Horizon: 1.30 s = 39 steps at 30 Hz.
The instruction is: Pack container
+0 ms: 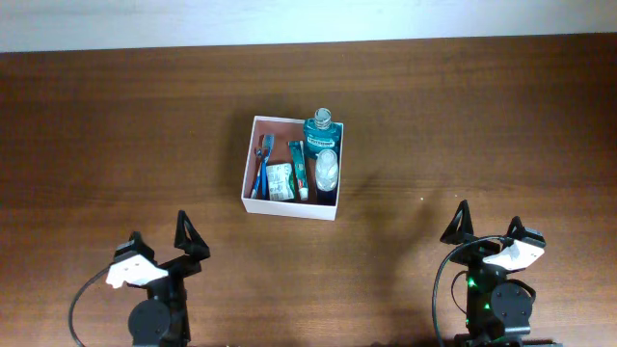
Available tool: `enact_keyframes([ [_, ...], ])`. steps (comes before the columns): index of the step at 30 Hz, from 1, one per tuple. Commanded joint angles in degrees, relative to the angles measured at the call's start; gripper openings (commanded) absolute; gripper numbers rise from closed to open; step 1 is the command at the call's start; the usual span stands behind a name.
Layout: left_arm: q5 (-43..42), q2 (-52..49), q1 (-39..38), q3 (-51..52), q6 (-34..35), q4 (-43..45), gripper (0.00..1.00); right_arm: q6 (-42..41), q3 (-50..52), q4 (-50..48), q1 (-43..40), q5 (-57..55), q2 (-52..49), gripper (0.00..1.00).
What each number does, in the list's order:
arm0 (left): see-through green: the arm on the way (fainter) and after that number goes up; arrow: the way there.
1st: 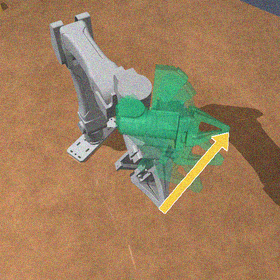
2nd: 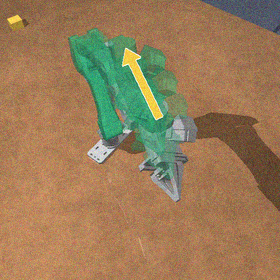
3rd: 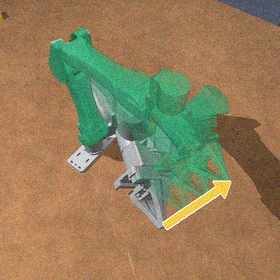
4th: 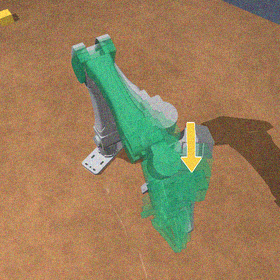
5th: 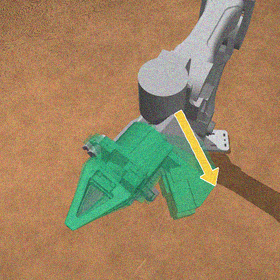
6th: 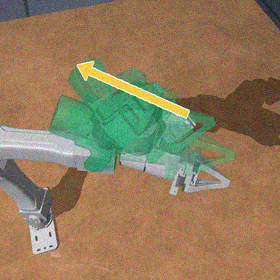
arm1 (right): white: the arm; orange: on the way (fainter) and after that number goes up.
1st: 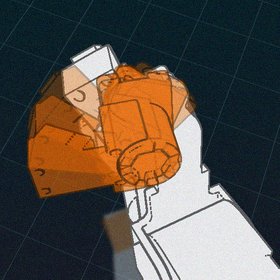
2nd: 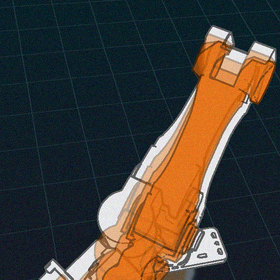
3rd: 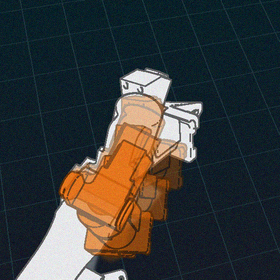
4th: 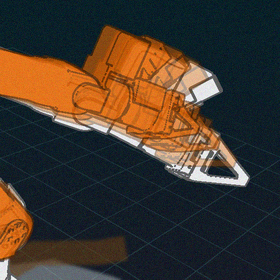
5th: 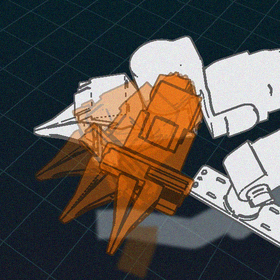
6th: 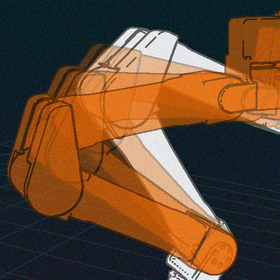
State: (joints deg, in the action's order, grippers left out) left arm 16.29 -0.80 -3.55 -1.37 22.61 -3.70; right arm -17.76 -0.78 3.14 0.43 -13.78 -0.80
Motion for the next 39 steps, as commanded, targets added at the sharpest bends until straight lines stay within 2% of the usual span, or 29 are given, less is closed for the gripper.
enact_keyframes([
  [1,0.52,0.50,0.35,0.81,-8.81,0.48,0.99,0.39,0.46,0.15,0.37,0.52,0.61,0.99],
  [7,0.44,0.50,0.35,0.81,-16.81,0.46,0.99,0.39,0.46,0.15,0.37,0.52,0.61,0.99],
  [13,-2.14,0.50,0.35,0.81,-16.90,0.31,0.99,0.39,0.46,0.15,0.37,0.52,0.61,0.99],
  [39,-2.12,0.46,0.35,0.81,-16.90,0.26,0.99,0.39,0.46,0.15,0.37,0.52,0.61,0.99],
])
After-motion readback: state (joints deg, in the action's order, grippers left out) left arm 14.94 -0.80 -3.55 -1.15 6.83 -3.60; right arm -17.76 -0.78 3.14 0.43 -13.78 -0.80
